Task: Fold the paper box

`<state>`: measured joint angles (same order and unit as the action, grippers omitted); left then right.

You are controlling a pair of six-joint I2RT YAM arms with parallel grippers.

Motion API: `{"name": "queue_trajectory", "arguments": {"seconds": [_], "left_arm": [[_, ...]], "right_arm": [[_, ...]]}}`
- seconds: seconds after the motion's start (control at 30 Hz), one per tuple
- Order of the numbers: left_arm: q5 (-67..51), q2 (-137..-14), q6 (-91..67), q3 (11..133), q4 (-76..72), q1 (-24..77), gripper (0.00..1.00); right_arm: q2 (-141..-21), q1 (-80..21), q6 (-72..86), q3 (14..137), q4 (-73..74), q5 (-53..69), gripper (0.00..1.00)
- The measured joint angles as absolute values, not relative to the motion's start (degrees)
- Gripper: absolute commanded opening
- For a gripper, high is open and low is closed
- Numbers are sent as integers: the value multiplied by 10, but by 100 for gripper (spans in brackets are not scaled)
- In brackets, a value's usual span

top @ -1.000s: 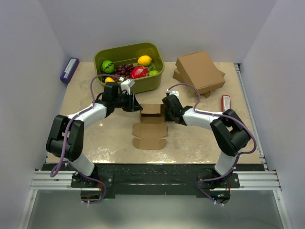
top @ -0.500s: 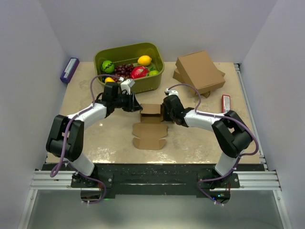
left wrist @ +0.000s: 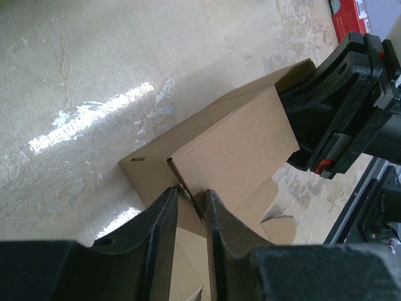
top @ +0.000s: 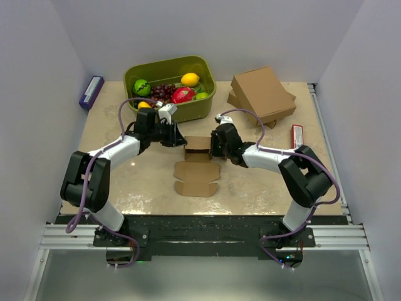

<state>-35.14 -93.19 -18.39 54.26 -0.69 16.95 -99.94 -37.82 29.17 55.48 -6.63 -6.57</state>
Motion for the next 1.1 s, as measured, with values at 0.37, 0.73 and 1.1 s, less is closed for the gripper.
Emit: {"name": "queue_trajectory", "arguments": {"seconds": [0.37, 0.73, 1.1], "left_arm": [[-351, -931, -184, 543, -6, 170, 27], [-347, -927, -182, 543, -3, 171, 26], [-343, -924, -183, 543, -2, 174, 24]], "right_arm": [[-1012, -379, 309, 547, -83, -64, 16], [-953, -383, 289, 547, -7, -65, 45], [-820, -383, 273, 548, 94, -50, 58]]}}
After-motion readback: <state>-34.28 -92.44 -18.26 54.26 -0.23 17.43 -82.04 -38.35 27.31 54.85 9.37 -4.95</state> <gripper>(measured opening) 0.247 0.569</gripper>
